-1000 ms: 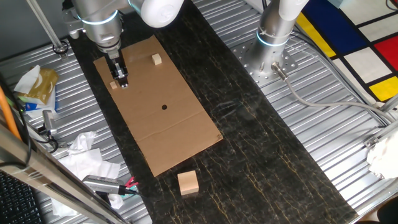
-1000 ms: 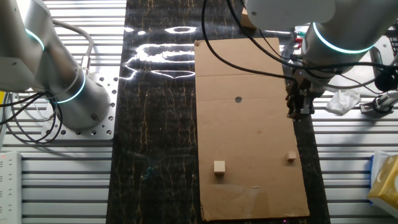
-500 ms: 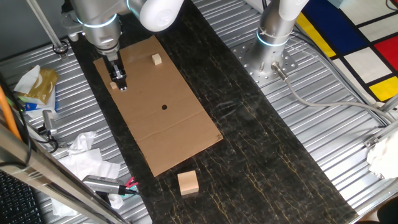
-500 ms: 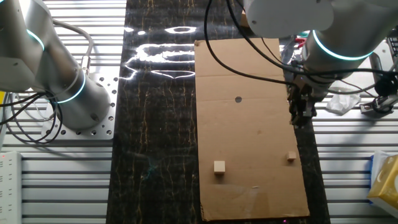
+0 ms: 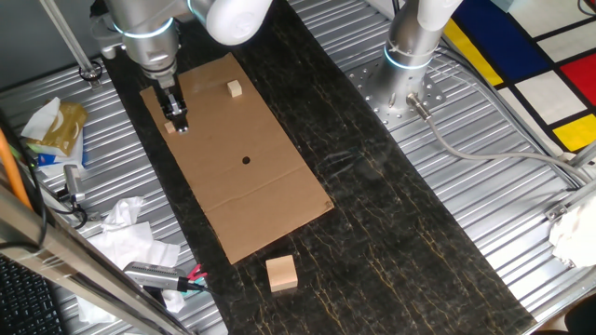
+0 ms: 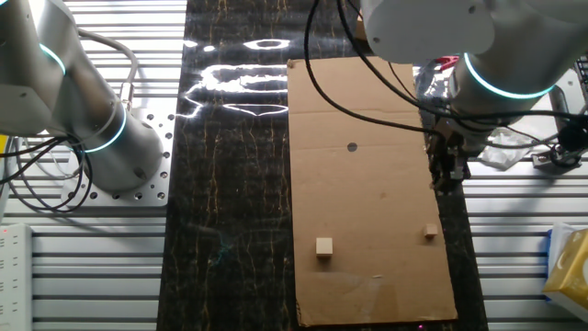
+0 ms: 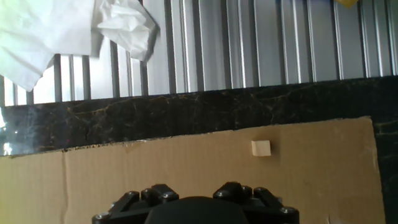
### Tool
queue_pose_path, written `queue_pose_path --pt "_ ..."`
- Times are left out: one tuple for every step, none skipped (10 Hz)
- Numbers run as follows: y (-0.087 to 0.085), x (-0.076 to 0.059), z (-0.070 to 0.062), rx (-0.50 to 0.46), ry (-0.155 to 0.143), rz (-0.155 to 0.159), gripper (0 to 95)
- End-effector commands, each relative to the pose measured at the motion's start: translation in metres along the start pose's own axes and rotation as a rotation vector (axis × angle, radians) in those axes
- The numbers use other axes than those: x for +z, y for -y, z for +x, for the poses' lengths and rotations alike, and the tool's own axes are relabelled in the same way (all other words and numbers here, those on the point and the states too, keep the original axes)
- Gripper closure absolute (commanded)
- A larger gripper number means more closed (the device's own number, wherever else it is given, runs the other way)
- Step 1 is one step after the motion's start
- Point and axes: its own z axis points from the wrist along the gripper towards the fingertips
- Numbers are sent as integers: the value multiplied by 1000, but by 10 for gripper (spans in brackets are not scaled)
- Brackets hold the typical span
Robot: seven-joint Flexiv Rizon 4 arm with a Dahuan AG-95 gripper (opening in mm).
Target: Grab the block and place it at the designated location
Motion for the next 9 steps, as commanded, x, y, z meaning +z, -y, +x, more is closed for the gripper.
queue_pose_path --pt "7 1 -3 -10 -1 -3 570" --pt "10 1 -4 -13 -2 -3 570" --pt "13 1 -6 -20 -2 -2 570" --pt "17 1 -7 -25 -1 -4 570" --pt "19 1 -10 -30 -3 -4 570" --pt "21 0 -12 -32 -3 -4 570" --pt "23 0 -16 -34 -3 -5 570" --pt "24 -1 -18 -34 -3 -7 570" --pt "25 -1 -20 -35 -3 -6 570"
